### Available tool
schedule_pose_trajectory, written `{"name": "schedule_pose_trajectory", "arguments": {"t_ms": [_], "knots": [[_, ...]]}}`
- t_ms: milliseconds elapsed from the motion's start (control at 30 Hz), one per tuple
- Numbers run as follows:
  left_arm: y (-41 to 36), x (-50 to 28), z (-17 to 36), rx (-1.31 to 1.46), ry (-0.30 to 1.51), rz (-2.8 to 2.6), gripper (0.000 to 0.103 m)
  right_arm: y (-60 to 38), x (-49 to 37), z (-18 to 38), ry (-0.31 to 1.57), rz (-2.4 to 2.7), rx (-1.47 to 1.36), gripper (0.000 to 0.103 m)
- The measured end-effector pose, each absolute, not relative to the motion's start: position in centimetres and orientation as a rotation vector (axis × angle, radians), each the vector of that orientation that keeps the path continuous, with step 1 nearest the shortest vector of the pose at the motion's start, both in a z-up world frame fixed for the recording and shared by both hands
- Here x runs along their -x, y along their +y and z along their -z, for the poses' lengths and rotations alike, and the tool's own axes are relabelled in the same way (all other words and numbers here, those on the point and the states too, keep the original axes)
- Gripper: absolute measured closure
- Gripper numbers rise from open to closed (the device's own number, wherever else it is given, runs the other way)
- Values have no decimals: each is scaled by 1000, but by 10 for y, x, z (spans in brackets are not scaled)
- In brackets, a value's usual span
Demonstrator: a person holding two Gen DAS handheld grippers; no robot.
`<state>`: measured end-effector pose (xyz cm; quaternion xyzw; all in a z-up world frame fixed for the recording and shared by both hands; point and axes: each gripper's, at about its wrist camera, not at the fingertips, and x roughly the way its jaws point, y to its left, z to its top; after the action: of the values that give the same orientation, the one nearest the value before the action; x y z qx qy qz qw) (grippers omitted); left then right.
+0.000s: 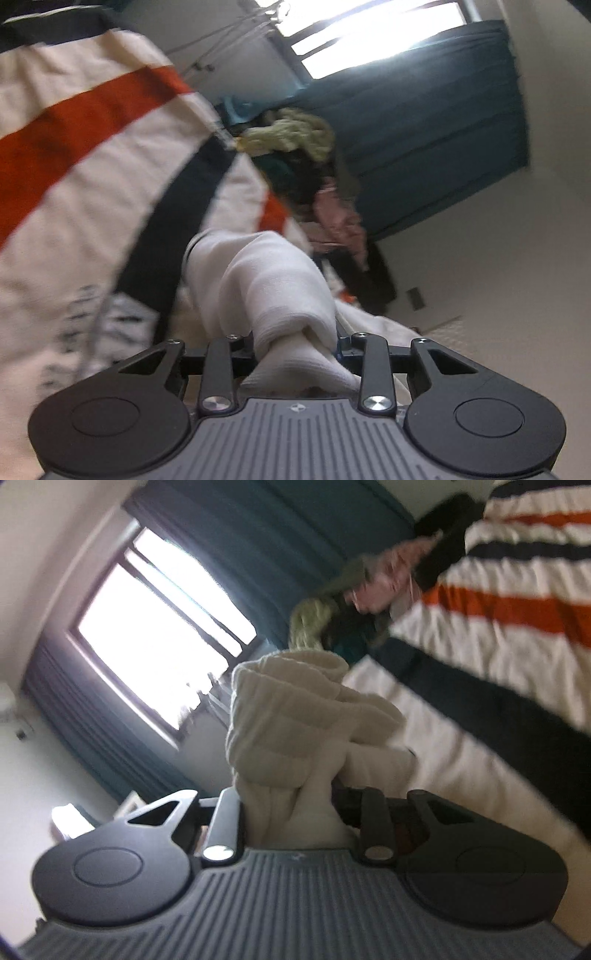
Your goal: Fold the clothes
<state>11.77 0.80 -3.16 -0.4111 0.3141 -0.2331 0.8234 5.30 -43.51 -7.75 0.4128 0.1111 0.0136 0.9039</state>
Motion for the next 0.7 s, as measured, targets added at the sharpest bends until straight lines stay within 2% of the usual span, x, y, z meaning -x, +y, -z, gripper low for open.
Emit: {"name": "schedule_pose_trajectory", "arguments": {"t_ms": [133, 367, 500, 700], "knots": [[-59, -153, -10, 807, 643, 569, 69, -488, -69, 46, 166, -3, -871, 74], [-217, -263, -54, 710, 660, 639, 69, -607, -127, 19, 60, 94, -886, 74], [-305, -328, -40, 630, 679, 686, 69, -674, -170, 31, 57, 182, -882, 74], [-386, -404, 27, 618, 761, 744, 69, -729, -210, 83, 104, 254, -778, 74]]}}
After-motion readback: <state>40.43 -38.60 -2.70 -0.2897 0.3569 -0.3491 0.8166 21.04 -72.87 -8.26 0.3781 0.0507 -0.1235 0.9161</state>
